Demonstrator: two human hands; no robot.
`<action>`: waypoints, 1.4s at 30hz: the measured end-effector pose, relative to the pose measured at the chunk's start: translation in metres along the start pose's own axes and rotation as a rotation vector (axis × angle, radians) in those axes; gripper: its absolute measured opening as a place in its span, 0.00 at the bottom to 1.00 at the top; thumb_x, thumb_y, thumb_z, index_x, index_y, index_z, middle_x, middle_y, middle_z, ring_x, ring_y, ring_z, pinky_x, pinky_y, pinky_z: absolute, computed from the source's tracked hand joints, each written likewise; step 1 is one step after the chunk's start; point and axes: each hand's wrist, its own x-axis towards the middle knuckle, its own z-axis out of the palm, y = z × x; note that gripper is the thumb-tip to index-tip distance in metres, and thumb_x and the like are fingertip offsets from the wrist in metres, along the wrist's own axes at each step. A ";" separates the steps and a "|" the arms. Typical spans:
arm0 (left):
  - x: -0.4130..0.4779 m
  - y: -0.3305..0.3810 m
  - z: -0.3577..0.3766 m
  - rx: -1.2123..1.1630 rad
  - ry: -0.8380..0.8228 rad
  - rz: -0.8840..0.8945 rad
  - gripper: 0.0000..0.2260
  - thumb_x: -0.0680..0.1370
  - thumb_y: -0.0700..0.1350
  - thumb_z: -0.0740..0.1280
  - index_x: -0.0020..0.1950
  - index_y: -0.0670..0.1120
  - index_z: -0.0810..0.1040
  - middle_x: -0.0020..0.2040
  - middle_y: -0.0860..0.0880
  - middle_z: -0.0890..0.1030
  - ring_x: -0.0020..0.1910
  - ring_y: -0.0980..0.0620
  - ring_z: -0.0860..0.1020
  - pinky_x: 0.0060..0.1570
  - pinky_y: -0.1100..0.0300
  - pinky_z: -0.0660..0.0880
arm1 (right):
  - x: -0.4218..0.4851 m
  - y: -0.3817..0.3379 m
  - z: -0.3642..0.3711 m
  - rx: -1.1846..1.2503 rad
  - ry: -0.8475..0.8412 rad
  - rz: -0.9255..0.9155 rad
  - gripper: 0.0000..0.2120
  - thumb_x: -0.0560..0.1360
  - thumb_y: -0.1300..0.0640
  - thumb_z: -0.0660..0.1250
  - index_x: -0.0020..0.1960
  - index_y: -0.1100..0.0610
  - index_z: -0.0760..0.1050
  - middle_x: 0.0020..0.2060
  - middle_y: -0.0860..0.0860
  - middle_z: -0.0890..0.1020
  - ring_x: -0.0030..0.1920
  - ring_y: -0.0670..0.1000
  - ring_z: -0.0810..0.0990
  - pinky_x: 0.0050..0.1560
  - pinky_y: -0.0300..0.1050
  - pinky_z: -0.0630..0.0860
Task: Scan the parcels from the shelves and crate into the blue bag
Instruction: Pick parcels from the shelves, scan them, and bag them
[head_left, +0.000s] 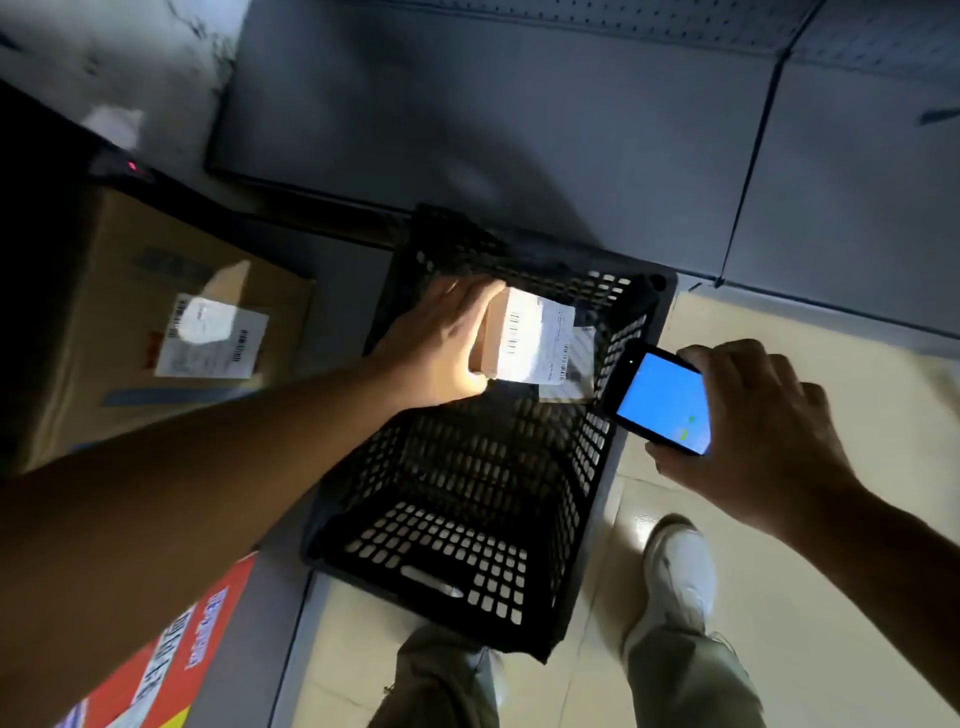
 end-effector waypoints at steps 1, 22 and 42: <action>-0.008 -0.002 -0.012 -0.004 0.017 -0.003 0.46 0.62 0.47 0.81 0.77 0.46 0.64 0.73 0.48 0.70 0.71 0.44 0.67 0.67 0.46 0.73 | 0.000 -0.005 -0.006 -0.048 0.006 -0.026 0.44 0.60 0.38 0.77 0.69 0.56 0.68 0.58 0.57 0.75 0.54 0.61 0.75 0.50 0.57 0.75; -0.155 0.131 -0.346 -0.444 0.442 -0.544 0.46 0.60 0.58 0.82 0.75 0.54 0.67 0.68 0.53 0.76 0.68 0.49 0.75 0.62 0.43 0.78 | -0.100 -0.117 -0.323 0.288 0.237 -0.290 0.40 0.59 0.42 0.81 0.66 0.54 0.71 0.59 0.54 0.75 0.56 0.58 0.74 0.54 0.55 0.71; -0.438 0.373 -0.547 -0.391 1.288 -0.903 0.48 0.64 0.45 0.84 0.77 0.59 0.61 0.71 0.59 0.71 0.70 0.58 0.71 0.69 0.48 0.72 | -0.283 -0.237 -0.536 0.557 0.230 -0.881 0.41 0.61 0.35 0.78 0.68 0.39 0.62 0.59 0.38 0.67 0.57 0.43 0.72 0.51 0.39 0.73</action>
